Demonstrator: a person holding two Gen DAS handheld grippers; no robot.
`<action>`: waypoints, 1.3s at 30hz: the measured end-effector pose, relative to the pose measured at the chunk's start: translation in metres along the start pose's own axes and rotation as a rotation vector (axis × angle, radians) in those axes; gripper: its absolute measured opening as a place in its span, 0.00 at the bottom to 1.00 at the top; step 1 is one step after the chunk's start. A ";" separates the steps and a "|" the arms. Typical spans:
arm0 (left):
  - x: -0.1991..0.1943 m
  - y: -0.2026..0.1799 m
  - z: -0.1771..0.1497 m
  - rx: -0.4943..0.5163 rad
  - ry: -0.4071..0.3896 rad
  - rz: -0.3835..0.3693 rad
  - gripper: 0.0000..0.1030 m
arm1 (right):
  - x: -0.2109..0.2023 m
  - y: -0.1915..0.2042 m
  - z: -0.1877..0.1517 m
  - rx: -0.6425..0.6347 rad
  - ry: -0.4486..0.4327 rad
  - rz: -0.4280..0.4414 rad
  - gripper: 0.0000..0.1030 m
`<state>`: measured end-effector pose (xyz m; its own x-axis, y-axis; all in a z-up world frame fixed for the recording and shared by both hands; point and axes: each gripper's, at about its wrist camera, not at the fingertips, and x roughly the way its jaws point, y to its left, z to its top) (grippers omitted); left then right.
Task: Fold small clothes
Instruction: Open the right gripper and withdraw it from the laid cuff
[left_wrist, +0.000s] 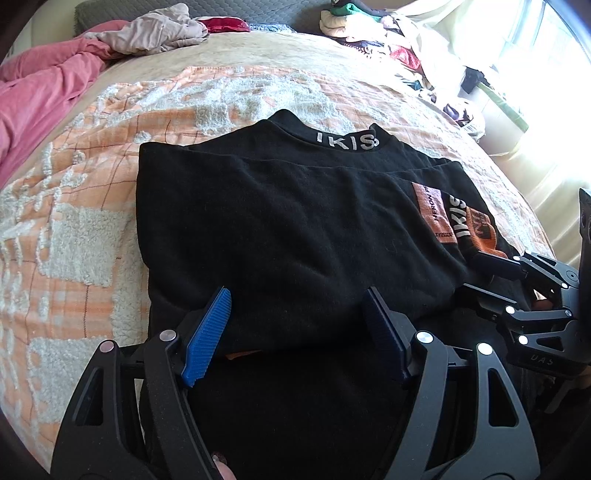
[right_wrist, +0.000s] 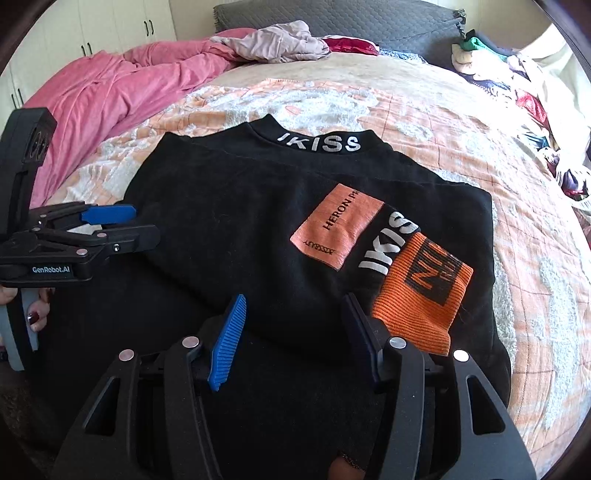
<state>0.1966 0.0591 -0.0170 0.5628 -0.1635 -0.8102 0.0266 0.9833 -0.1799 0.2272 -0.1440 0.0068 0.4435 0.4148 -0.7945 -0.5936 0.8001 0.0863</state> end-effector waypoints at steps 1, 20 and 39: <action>0.000 0.000 0.000 -0.001 -0.001 -0.001 0.64 | -0.002 -0.001 0.000 0.002 -0.009 0.002 0.53; -0.023 -0.004 0.004 -0.011 -0.054 -0.016 0.80 | -0.028 -0.009 0.006 0.043 -0.106 -0.020 0.92; -0.059 -0.013 0.009 0.021 -0.153 0.029 0.91 | -0.067 -0.020 0.010 0.102 -0.230 -0.002 0.95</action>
<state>0.1703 0.0571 0.0378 0.6832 -0.1224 -0.7199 0.0247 0.9892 -0.1448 0.2159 -0.1834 0.0638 0.5924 0.4917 -0.6382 -0.5271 0.8356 0.1546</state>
